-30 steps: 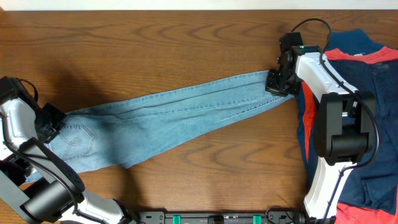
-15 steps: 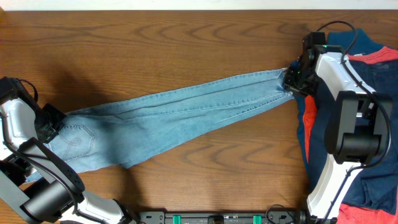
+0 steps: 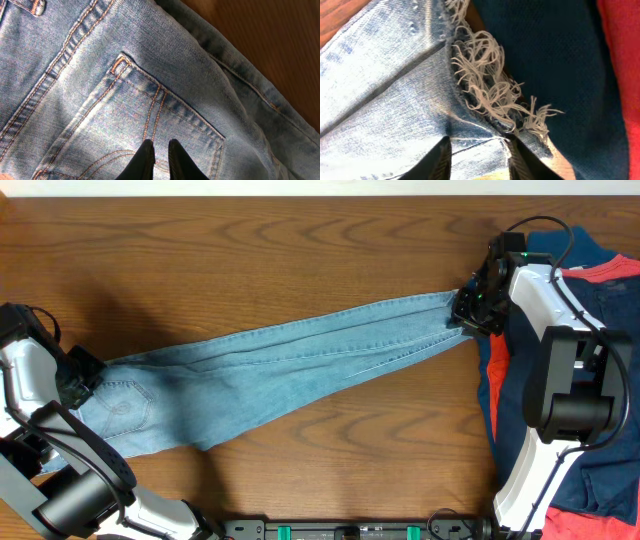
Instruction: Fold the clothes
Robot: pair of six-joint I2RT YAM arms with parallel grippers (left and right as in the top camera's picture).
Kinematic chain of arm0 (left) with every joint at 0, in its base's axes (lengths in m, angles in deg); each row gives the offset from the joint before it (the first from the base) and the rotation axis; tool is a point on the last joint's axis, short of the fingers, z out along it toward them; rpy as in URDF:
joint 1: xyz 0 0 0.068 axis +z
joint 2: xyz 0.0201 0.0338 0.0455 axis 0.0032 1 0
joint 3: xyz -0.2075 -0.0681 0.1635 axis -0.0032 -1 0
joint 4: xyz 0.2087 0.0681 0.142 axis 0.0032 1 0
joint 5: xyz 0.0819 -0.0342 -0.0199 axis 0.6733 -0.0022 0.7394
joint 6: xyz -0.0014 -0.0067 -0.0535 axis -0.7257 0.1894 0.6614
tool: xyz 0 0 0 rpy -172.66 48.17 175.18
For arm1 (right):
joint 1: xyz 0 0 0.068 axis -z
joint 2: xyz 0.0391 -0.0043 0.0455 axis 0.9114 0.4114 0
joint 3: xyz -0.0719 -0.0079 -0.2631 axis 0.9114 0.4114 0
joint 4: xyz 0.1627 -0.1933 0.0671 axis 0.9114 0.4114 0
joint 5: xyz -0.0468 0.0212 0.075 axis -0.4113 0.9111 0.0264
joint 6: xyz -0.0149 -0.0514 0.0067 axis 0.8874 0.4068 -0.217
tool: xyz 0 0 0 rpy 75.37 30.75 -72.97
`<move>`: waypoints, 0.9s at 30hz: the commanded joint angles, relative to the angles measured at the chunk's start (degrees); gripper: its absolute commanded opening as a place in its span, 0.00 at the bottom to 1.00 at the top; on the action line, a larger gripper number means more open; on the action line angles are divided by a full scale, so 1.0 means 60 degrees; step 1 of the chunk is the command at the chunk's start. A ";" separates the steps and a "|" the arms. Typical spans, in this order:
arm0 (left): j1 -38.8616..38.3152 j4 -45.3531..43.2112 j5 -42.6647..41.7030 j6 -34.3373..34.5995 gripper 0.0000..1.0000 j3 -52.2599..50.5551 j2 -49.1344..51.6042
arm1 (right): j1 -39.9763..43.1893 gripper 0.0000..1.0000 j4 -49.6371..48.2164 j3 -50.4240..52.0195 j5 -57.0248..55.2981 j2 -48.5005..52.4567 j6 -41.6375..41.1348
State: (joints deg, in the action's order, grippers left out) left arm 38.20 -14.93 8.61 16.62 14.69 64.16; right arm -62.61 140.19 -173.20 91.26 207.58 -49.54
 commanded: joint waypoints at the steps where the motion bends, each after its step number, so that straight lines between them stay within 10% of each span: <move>1: -0.0040 0.0004 0.0149 -0.0062 0.14 0.0153 -0.0222 | -0.0073 0.39 0.0011 -0.0026 0.0160 0.0007 0.0153; 10: -0.0040 0.0007 0.0149 -0.0062 0.14 0.0153 -0.0222 | -0.0135 0.02 -0.0182 0.0189 0.0080 0.0007 -0.0029; 27: -0.0040 0.0011 0.0149 -0.0062 0.15 0.0153 -0.0222 | -0.0025 0.01 0.1945 -0.0044 0.0160 -0.2142 0.0044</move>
State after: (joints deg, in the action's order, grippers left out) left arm 38.20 -15.04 8.58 16.60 14.69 64.14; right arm -62.57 151.27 -172.59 94.67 198.31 -49.43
